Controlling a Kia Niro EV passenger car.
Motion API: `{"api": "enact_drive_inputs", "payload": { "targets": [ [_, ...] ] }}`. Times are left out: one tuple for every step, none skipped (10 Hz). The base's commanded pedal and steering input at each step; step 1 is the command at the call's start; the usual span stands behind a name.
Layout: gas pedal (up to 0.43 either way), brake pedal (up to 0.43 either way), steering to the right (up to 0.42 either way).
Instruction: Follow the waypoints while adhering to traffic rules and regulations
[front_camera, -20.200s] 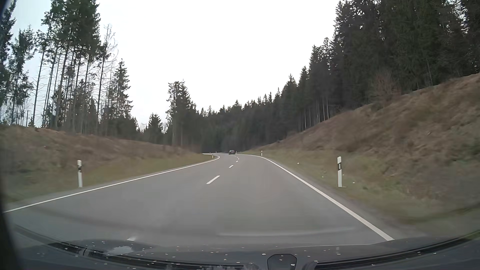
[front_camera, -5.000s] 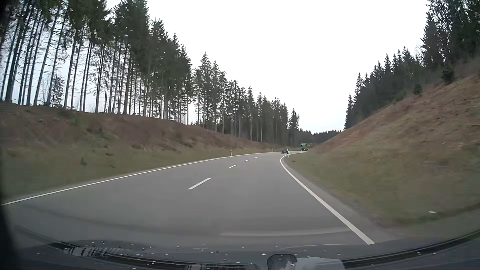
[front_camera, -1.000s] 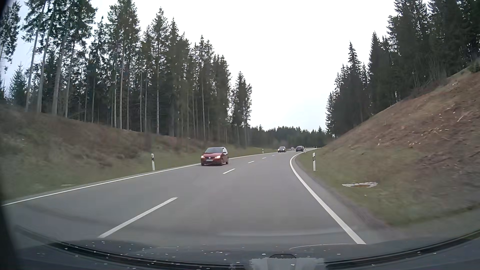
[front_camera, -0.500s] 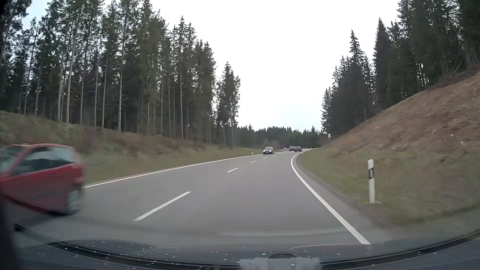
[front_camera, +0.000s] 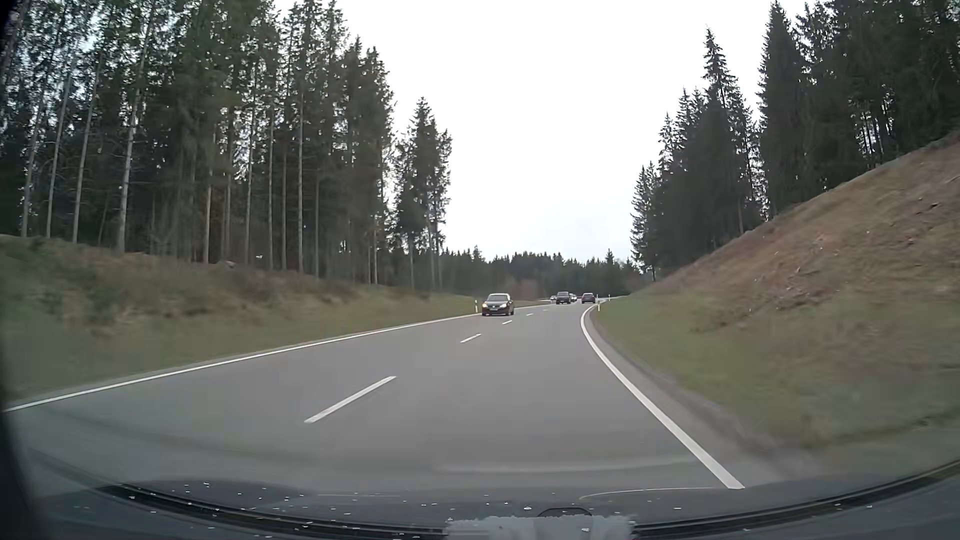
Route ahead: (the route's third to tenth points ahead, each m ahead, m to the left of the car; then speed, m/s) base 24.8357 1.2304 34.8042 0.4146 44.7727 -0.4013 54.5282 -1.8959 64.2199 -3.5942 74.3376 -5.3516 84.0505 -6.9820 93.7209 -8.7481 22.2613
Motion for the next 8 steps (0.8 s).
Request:
{"api": "enact_drive_inputs", "payload": {
  "targets": [
    [0.311, 0.000, 0.019],
    [0.311, 0.000, 0.019],
    [0.311, 0.000, 0.019],
    [0.311, 0.000, 0.019],
    [0.319, 0.000, 0.019],
    [0.339, 0.000, 0.018],
    [0.370, 0.000, 0.017],
    [0.409, 0.000, 0.016]
  ]
}}
